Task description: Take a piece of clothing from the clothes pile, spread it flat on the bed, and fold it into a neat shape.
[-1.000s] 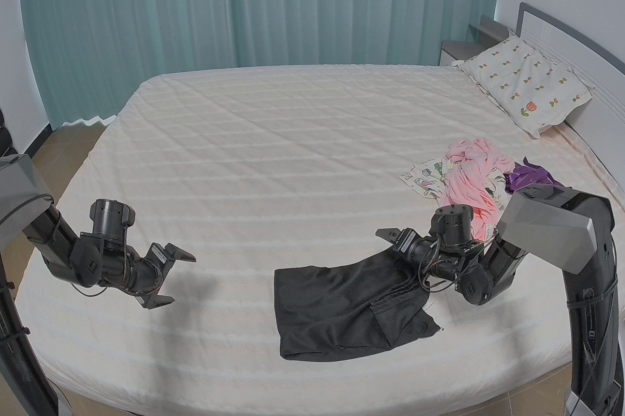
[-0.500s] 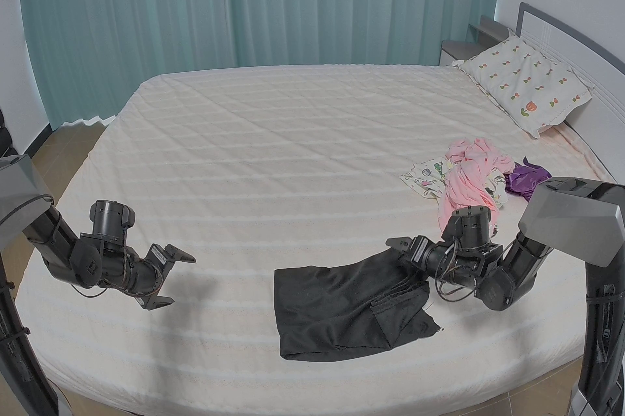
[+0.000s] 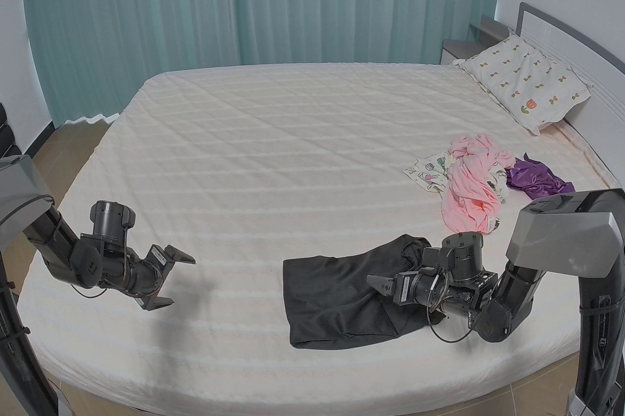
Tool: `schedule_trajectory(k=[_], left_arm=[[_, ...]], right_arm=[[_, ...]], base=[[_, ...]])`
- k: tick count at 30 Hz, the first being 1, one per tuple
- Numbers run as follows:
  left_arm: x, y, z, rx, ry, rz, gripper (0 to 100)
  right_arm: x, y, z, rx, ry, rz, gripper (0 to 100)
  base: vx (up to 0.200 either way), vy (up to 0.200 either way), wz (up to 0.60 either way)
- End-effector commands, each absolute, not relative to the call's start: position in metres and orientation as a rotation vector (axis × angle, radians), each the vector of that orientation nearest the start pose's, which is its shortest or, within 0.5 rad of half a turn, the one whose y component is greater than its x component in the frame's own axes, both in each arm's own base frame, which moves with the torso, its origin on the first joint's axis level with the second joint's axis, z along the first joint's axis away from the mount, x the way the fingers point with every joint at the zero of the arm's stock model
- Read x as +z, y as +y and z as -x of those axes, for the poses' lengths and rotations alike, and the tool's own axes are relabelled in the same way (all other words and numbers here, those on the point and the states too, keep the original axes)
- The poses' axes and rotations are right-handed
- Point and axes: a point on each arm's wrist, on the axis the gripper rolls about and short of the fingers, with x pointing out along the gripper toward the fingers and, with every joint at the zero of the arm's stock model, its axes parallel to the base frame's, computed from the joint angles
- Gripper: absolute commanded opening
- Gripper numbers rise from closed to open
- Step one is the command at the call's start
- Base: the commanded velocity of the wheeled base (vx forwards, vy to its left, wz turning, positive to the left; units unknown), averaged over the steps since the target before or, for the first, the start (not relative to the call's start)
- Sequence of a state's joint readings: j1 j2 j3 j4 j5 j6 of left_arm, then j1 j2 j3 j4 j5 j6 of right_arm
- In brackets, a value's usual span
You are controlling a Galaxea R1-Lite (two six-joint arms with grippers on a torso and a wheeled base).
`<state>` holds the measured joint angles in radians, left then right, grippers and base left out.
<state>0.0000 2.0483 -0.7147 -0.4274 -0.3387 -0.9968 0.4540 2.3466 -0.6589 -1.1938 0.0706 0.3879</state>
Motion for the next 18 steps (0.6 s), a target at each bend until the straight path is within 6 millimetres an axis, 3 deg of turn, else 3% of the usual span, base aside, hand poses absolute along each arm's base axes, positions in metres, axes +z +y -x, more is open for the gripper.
schedule_trajectory(k=[1,14,15,18], left_arm=[[0.033,-0.007,-0.315,0.166,0.992,1.069,100],[0.033,-0.008,-0.315,0.164,0.993,1.069,100],[0.033,-0.008,-0.315,0.164,0.993,1.069,100],[0.033,-0.008,-0.315,0.164,0.993,1.069,100]], right_arm=[[-0.032,0.163,-0.312,0.456,0.589,-0.14,100],[-0.043,0.154,-0.307,0.451,0.611,-0.006,100],[-0.043,0.154,-0.307,0.45,0.612,-0.004,0],[-0.045,0.153,-0.306,0.444,0.62,0.0,0]], base=[[0.0,0.0,0.0],[0.0,0.0,0.0],[0.0,0.0,0.0],[0.0,0.0,0.0]])
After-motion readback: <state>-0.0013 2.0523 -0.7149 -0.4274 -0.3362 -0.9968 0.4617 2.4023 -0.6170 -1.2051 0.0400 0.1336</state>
